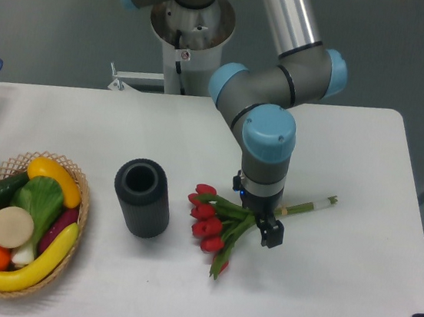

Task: Place the flowers on the table
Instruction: 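Open the gripper and lift it away from the tulips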

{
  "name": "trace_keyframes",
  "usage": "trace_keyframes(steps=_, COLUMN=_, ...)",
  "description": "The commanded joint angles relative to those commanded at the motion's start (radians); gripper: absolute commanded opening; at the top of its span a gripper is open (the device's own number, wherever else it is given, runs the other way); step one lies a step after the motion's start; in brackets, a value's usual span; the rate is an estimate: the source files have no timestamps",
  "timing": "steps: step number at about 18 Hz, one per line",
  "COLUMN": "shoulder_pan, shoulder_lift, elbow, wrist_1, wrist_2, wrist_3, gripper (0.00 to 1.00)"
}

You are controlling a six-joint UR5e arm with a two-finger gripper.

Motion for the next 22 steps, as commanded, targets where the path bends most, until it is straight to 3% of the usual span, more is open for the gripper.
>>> trace_keyframes(steps=1, shoulder_pan=0.000, shoulder_lift=0.005, elbow=0.023, wrist_1=-0.037, wrist_2=0.002, wrist_3=0.002, gripper=1.00)
trace_keyframes(steps=4, shoulder_pan=0.017, shoulder_lift=0.006, elbow=0.138, wrist_1=-0.234, wrist_2=0.003, wrist_3=0.008, gripper=1.00)
trace_keyframes(steps=6, shoulder_pan=0.040, shoulder_lift=0.008, elbow=0.193, wrist_1=-0.333, wrist_2=-0.012, wrist_3=0.041, gripper=1.00)
trace_keyframes(steps=11, shoulder_pan=0.144, shoulder_lift=0.052, elbow=0.236, wrist_1=-0.511, wrist_2=-0.106, wrist_3=0.195, gripper=1.00)
trace_keyframes(steps=15, shoulder_pan=0.202, shoulder_lift=0.094, elbow=0.227, wrist_1=-0.558, wrist_2=-0.153, wrist_3=0.363, gripper=1.00)
trace_keyframes(steps=18, shoulder_pan=0.241, shoulder_lift=0.111, elbow=0.226, wrist_1=-0.606, wrist_2=-0.169, wrist_3=0.379, gripper=1.00)
trace_keyframes(steps=22, shoulder_pan=0.244, shoulder_lift=0.115, elbow=0.224, wrist_1=-0.603, wrist_2=-0.184, wrist_3=0.377, gripper=1.00)
